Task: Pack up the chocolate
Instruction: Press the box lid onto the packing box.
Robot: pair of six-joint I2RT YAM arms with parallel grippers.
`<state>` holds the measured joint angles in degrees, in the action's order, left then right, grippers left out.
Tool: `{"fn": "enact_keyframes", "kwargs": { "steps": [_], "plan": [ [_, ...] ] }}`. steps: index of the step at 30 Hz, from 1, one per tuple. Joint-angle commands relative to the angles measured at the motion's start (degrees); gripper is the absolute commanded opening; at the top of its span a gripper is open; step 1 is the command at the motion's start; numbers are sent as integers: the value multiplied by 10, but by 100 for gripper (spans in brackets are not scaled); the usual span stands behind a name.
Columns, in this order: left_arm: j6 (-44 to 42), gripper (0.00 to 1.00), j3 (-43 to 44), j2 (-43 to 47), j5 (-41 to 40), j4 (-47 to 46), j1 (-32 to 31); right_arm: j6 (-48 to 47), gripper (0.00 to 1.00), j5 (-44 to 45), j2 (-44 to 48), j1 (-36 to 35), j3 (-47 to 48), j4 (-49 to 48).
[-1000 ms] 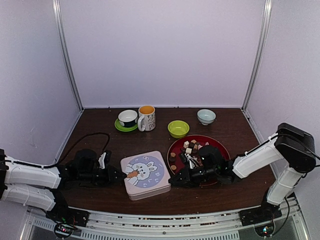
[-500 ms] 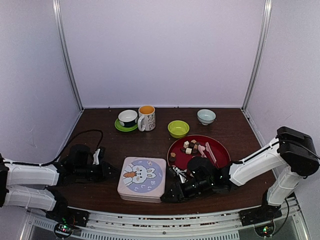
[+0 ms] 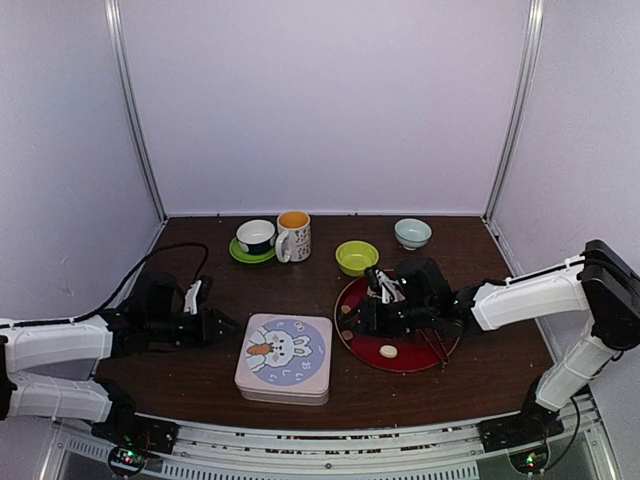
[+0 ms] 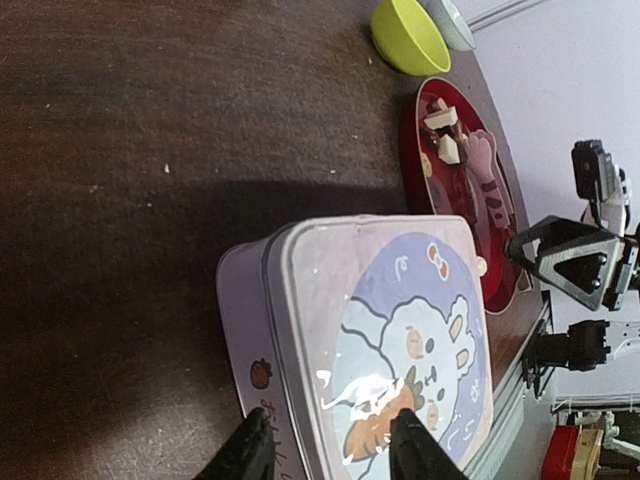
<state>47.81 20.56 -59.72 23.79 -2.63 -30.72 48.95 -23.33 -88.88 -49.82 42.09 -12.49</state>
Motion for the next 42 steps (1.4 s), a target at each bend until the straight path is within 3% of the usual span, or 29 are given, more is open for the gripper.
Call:
{"fn": "enact_keyframes", "kwargs": {
  "steps": [1, 4, 12, 20, 31, 35, 40, 42],
  "plan": [
    [-23, 44, 27, -25, 22, -9, 3, -20, 44, 2, -50, 1, 64, 3],
    [-23, 42, 37, -55, 23, -26, 3, -17, 39, -3, -93, 4, 100, 2],
    [-35, 39, 67, -116, -12, -29, 3, 7, 37, -5, -152, 16, 122, -27],
    [-38, 36, 63, -168, -21, -53, 3, 11, 21, 7, -180, 17, 109, -28],
    [-76, 36, 99, -92, -56, 28, 3, -51, 25, 48, -98, 16, 118, 26],
    [-88, 35, 95, -58, -58, 27, 3, -55, 26, 58, -59, 16, 79, -13],
    [-68, 23, 66, -72, -25, -66, 3, -30, 17, 2, -52, 16, 22, -131],
    [-61, 11, 67, -99, -3, -92, 3, -14, 1, -20, -60, 16, 7, -171]
  ]
}}
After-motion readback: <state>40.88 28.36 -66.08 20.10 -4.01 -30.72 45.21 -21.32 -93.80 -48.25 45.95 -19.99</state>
